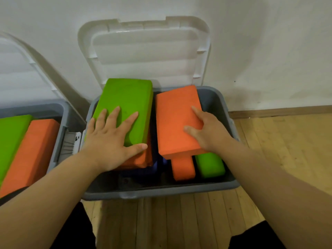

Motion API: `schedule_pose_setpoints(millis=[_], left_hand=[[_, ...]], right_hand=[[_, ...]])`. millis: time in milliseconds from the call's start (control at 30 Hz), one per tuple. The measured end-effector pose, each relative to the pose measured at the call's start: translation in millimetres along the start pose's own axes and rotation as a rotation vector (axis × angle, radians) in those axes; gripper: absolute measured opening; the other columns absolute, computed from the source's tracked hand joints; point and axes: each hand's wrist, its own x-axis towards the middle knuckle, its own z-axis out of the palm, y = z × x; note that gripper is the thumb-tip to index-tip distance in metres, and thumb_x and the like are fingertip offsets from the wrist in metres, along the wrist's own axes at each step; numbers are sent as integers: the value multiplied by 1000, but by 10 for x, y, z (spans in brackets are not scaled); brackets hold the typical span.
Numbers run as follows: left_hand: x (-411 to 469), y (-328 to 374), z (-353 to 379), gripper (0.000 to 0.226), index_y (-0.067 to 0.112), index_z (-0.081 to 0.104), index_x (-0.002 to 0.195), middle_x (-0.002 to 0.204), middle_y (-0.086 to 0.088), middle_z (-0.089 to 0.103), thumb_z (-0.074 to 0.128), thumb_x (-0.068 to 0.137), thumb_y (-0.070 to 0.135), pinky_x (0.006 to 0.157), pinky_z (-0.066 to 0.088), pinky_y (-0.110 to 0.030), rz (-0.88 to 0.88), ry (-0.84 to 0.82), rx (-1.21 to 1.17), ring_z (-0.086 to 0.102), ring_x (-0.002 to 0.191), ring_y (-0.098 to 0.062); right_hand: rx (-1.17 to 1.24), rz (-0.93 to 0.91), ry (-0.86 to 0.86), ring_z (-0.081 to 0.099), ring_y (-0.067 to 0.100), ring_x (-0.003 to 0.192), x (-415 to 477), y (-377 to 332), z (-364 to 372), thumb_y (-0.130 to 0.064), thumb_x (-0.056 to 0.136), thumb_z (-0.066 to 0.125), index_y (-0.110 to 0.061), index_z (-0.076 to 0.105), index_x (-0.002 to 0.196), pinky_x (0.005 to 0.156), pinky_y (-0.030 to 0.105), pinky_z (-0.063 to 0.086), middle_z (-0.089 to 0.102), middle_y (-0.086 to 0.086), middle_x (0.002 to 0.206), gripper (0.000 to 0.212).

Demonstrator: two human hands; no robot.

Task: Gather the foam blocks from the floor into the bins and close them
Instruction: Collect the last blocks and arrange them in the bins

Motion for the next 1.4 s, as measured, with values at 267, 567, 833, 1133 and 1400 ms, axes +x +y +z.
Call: schedule_pose_setpoints(millis=[267,567,833,1133,1400], left_hand=[[-7,-24,10,98,63,-16,151,172,-4,-4,16,66,101,125,3,-55,6,19,-5,-4,157,-35],[-24,-26,5,98,61,-13,153,172,-6,-3,19,68,100,125,2,-56,-8,8,-9,-4,157,-36],[6,51,-97,104,60,-14,153,172,-3,-11,15,62,100,125,-1,-57,-8,-69,-33,-11,157,-35],[-151,-443,-4,107,62,6,154,171,0,3,27,57,100,121,14,-57,-2,54,-149,5,155,-35],[-140,-884,330,111,56,10,156,155,-4,39,48,60,97,117,36,-51,61,117,-577,41,141,-31]], right_hand=[[-315,90,101,17,38,154,-35,-91,-178,-53,98,57,-33,21,162,120,52,24,-1,9,171,76],[-658,-136,69,-7,33,158,10,-110,244,-76,95,24,-42,6,162,126,54,4,-1,1,173,77],[-624,-122,66,-4,31,158,-26,-155,270,-75,95,27,-41,10,162,126,52,6,4,2,172,77],[-652,-116,198,15,35,156,8,-489,431,-69,93,43,-34,32,158,125,54,9,23,11,168,75],[-50,-308,120,40,-2,140,-58,-1097,858,-60,87,59,-33,39,156,117,17,29,43,-13,158,77]])
